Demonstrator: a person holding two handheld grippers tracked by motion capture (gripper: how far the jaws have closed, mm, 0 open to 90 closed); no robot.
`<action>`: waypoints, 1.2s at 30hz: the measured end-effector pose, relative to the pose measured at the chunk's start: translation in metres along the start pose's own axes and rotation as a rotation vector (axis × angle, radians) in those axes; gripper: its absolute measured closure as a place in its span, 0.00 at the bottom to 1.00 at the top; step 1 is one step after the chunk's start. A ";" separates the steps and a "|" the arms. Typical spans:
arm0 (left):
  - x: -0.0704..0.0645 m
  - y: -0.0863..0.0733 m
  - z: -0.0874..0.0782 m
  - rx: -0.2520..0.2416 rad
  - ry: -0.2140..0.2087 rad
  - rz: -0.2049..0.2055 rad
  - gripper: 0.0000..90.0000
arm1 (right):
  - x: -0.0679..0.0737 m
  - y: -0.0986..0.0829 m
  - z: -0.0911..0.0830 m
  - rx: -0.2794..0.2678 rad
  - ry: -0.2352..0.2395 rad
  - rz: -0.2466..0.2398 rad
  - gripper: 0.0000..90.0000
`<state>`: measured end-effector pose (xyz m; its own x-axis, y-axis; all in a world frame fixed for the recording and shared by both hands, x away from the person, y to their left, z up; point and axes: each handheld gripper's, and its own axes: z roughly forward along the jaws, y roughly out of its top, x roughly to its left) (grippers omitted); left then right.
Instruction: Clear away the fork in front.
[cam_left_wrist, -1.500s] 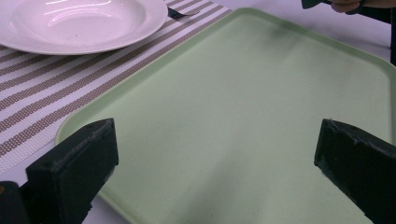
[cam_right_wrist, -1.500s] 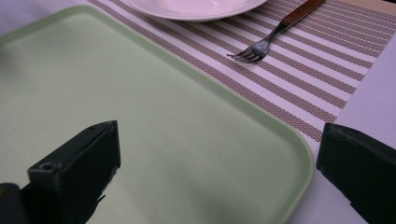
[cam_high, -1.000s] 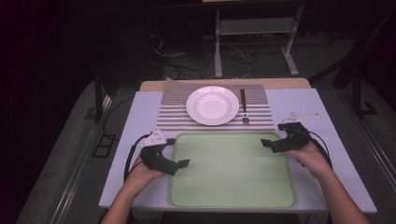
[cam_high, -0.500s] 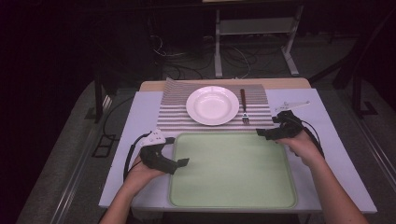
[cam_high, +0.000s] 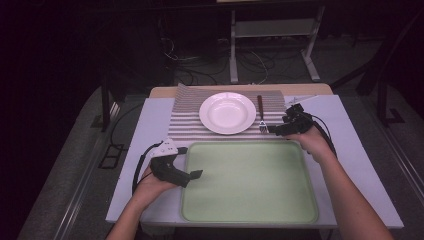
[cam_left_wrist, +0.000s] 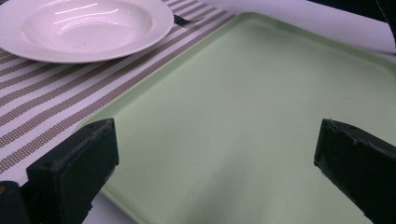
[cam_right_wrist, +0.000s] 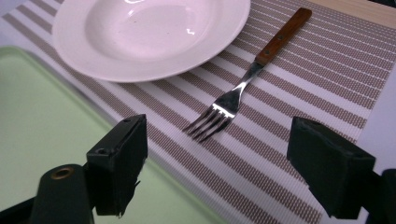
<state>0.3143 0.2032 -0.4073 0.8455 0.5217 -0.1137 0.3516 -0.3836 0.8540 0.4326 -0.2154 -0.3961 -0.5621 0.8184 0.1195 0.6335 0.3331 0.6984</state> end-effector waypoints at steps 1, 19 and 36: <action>0.000 0.000 0.000 -0.002 0.000 -0.001 0.00 | -0.002 0.003 0.003 0.005 -0.003 0.004 0.24; 0.000 0.000 0.000 -0.002 -0.004 0.001 0.00 | -0.028 0.050 0.041 0.124 -0.030 0.099 0.42; 0.001 -0.002 0.000 0.007 -0.014 -0.009 0.00 | -0.040 0.082 0.085 0.289 -0.061 0.136 0.62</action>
<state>0.3145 0.2050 -0.4093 0.8478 0.5144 -0.1290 0.3621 -0.3838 0.8495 0.5519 -0.1808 -0.4041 -0.4344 0.8883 0.1490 0.8303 0.3308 0.4486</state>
